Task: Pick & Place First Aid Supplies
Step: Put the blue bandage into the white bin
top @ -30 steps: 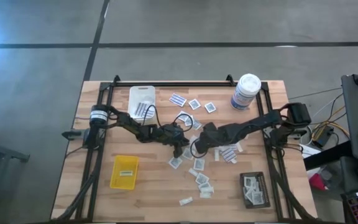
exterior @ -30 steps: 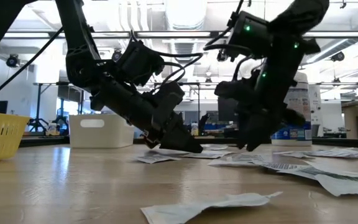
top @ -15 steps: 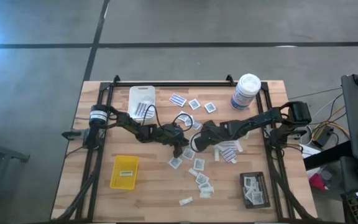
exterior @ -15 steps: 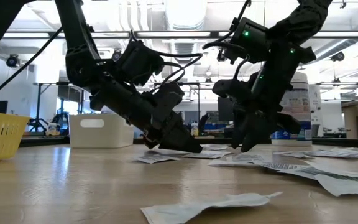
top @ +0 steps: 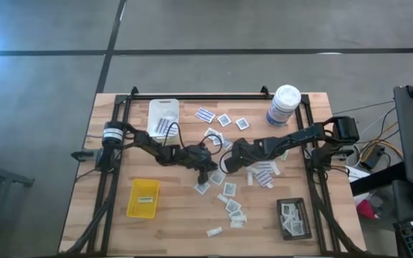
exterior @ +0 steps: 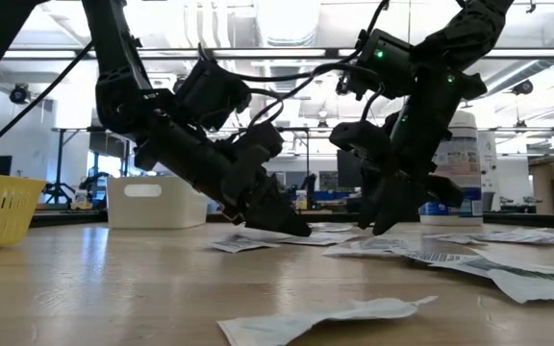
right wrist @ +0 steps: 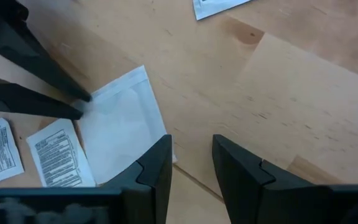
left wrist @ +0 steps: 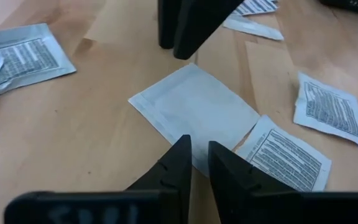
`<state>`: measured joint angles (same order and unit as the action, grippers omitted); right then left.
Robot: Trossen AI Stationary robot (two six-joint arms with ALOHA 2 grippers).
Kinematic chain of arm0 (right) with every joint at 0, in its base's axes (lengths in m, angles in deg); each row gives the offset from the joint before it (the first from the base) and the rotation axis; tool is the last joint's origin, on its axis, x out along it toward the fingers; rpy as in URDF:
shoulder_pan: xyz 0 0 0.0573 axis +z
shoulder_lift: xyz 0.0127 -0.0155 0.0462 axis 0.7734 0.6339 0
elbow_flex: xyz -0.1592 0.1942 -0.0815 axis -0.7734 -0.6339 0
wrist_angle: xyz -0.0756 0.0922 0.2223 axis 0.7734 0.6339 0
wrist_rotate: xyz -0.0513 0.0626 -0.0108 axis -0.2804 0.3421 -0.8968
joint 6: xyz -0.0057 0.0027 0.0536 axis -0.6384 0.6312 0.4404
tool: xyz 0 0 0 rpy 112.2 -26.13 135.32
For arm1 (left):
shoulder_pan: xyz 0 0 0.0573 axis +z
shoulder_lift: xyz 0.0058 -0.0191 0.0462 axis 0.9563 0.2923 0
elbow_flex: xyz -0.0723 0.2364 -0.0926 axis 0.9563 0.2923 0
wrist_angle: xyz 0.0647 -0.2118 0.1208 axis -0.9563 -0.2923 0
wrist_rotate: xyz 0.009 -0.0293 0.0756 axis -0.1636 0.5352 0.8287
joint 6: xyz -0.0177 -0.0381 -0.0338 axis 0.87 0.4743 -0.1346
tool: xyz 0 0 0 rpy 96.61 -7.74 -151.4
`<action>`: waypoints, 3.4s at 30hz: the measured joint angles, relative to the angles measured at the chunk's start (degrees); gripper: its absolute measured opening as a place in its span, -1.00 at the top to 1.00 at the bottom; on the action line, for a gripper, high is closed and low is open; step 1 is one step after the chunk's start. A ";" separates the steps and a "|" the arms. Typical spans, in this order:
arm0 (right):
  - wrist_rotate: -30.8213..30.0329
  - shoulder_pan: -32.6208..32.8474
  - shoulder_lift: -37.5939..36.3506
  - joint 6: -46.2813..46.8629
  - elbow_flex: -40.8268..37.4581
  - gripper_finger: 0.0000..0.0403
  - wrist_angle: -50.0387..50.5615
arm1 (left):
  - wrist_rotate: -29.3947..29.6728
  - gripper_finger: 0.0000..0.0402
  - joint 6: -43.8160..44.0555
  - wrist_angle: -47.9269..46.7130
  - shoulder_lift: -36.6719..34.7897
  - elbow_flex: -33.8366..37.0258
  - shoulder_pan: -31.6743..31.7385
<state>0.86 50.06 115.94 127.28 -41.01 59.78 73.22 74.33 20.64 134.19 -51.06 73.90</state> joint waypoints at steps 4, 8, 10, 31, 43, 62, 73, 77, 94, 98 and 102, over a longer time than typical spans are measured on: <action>0.01 0.00 0.02 -0.37 -0.02 0.42 -0.03 | 0.26 0.75 -0.63 0.73 -0.05 0.01 -0.45; 0.00 0.00 0.02 -0.85 -0.02 0.42 -0.07 | 0.86 0.83 -1.81 1.21 -0.13 0.01 -0.98; 0.00 0.00 0.02 -0.87 -0.04 0.42 -0.09 | 1.53 0.90 -2.30 1.80 -0.14 0.01 -1.13; 2.98 -0.05 0.08 -1.50 -0.04 0.42 -1.05 | 2.91 1.00 -1.40 0.82 0.57 1.73 -1.85; 5.84 1.42 0.53 4.14 -0.35 0.42 -5.56 | 4.05 1.00 1.62 0.67 0.59 2.39 -1.85; 7.41 1.79 2.28 4.93 -0.15 0.42 -7.25 | 6.02 1.00 5.94 0.54 0.74 2.50 -1.76; 10.17 1.85 2.45 3.65 -0.35 0.42 -11.20 | 6.95 1.00 6.03 0.01 0.74 2.52 -1.66; 12.65 1.86 2.84 3.51 -0.37 0.42 -11.64 | 7.64 1.00 6.14 -1.39 0.74 2.52 -1.15; 8.64 1.27 5.61 5.40 -0.43 0.42 -12.87 | 7.70 1.00 8.31 -2.33 0.74 2.54 -0.25; 7.15 1.23 6.93 6.97 -0.31 0.42 -15.19 | 7.72 1.00 10.97 -2.33 0.74 2.54 -0.48; 5.04 1.25 6.95 7.62 -0.31 0.42 -15.23 | 7.79 1.00 11.96 -2.35 0.74 2.54 -0.92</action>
<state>5.89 51.30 122.89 134.90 -41.31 44.54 81.01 86.30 18.29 134.93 -48.52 72.98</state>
